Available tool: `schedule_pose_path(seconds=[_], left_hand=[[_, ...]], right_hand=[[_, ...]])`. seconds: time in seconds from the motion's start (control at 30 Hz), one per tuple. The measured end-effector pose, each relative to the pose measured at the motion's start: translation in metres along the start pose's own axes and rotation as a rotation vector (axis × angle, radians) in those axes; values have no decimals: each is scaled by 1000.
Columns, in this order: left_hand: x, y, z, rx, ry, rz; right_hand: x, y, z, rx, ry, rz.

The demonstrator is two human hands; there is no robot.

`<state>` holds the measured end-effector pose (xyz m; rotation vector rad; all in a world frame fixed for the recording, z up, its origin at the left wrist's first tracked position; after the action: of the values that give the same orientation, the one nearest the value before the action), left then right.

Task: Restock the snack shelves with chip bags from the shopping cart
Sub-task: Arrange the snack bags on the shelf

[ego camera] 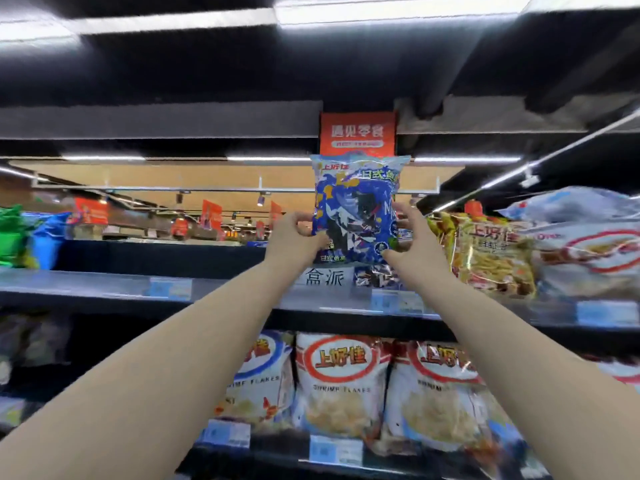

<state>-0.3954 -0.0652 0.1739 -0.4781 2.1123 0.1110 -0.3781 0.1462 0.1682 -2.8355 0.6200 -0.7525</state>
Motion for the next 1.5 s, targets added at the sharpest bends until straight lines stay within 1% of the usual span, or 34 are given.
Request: schedule_pose_path(seconds=[0.17,0.3,0.47,0.57,0.67,0.83,0.9,0.97,1.0,1.07,1.13,1.23,1.3,1.4,1.5], left_hand=[[12,68,-35,211,-226,136],[21,102,-51,330,-298,116],[28,117,-66,378,-319,-36],[27,122,-71,412,-309,-100],[31,126,-77,407,-298,-149],[41,133,-79,399,-301,-195],[41,132,-79,382,-290,-215],[37,128,-81,316,-215,-295],[32,124,-83,260,-144,-381],[18,119,-85,133,32,-586],[0,119,-77,72,225,-705],[-26,127,-48,91,486,-808],[-39,135,-24,117,619,-855],[-50,145,13,121,729,-860],[-55,159,50,122,769,-811]], right_hand=[[-51,-24,-18,73,88,192],[-76,-29,-28,148,160,311],[-90,-28,-42,226,255,417],[-94,-23,-48,293,247,561],[-99,-19,-53,327,226,662],[-109,-13,-56,371,234,728],[-107,-12,-56,364,210,734],[-101,-13,-57,314,143,739],[-96,-14,-58,277,101,744],[-85,-16,-59,211,18,759],[-72,-18,-58,176,-63,827],[-50,-23,-52,144,-190,973],[-37,-32,-41,118,-256,1106],[-19,-50,-18,68,-297,1352],[-1,-77,15,-11,-291,1511]])
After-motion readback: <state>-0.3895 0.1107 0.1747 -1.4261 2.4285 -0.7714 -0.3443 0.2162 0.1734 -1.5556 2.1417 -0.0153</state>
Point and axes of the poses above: each hand's wrist, its own z-axis away from the middle knuckle, its own y-axis out of the palm, x = y × z, the point moved 6 cm from there along -z, towards the middle knuckle, and after that the axes turned 8 degrees about -y, right-handed, at the moved point
